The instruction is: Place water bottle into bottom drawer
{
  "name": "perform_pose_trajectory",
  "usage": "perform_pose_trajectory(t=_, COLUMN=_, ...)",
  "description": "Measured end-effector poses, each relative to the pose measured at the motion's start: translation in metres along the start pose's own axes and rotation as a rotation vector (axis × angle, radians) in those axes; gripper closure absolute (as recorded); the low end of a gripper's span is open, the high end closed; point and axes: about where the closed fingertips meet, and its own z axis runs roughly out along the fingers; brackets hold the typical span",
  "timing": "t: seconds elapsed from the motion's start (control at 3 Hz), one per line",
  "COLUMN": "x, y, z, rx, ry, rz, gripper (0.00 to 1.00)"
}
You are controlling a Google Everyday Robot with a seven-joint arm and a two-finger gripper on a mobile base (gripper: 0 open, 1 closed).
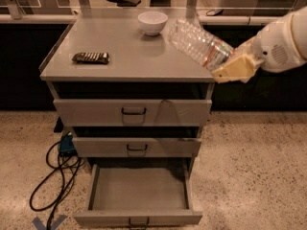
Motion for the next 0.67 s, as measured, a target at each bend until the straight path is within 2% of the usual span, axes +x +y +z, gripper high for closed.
perform_pose_trajectory(t=0.33, x=0.072, y=0.025, z=0.044, rx=-0.059, ry=0.066, rz=0.076, gripper=1.0)
perform_pose_trajectory(t=0.67, x=0.089, y=0.039, z=0.057, rx=-0.091, ry=0.101, rz=0.084, gripper=1.0)
